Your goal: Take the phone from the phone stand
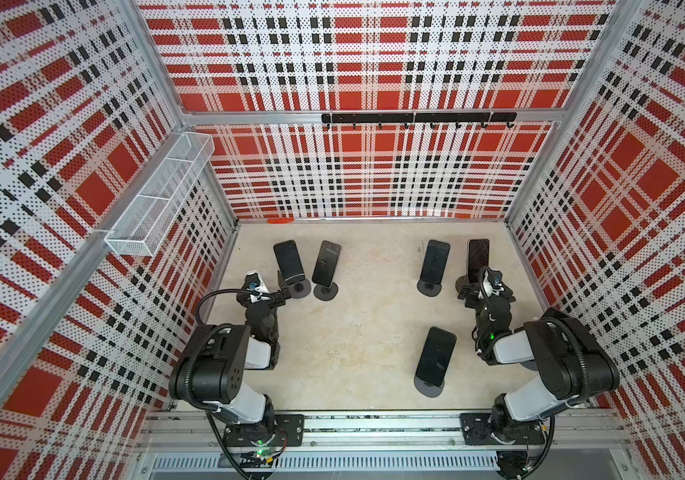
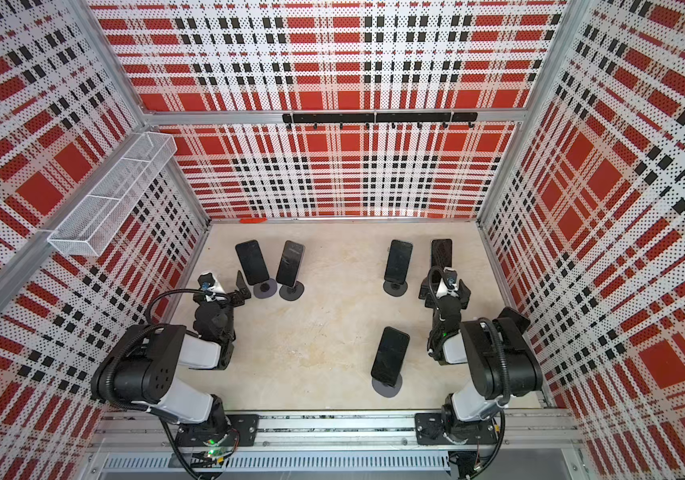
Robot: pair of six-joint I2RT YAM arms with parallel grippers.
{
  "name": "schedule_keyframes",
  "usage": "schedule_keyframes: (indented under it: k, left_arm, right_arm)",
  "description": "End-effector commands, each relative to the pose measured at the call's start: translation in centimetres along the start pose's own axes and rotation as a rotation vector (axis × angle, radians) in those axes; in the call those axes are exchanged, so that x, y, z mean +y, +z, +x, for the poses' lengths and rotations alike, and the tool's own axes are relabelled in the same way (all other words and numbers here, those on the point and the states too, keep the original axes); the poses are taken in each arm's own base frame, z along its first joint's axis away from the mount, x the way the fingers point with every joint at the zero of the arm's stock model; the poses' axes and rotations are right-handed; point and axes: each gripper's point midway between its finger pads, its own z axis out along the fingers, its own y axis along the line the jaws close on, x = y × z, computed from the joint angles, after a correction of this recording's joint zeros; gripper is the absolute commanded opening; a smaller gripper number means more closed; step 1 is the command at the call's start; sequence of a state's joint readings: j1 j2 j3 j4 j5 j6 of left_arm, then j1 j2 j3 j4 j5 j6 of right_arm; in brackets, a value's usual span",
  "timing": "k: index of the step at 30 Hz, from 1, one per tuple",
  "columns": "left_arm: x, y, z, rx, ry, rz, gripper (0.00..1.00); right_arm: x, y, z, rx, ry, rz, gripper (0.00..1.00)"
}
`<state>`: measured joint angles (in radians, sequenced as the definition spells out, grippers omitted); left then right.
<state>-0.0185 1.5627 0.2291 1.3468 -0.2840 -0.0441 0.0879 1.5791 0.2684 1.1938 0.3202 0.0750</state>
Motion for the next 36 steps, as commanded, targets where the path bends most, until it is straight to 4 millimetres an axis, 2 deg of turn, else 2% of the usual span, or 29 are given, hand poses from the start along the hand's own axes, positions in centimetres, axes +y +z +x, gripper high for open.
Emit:
schedule_keyframes:
  k: [1, 27, 31, 34, 36]
  left_arm:
    - [-0.1, -0.2, -0.1, -0.013, 0.003, 0.008, 0.98]
    - [0.1, -0.2, -0.2, -0.014, -0.025, 0.047, 0.98]
    - [0.1, -0.4, -0.4, -0.024, -0.036, 0.063, 0.98]
    - [0.5, -1.3, -0.8, -0.061, -0.061, 0.090, 0.98]
    - [0.6, -1.5, -0.9, -0.065, -0.065, 0.088, 0.98]
  right_arm:
    - [0.1, 0.1, -0.5, -0.013, -0.011, -0.015, 1.00]
    - [0.1, 0.2, -0.5, -0.013, -0.010, -0.016, 1.00]
    - [0.2, 0.1, -0.4, -0.013, -0.011, -0.018, 1.00]
    - [-0.4, 0.4, -0.4, 0.008, 0.004, 0.010, 1.00]
    - [-0.4, -0.1, -0.8, -0.019, 0.000, -0.002, 1.00]
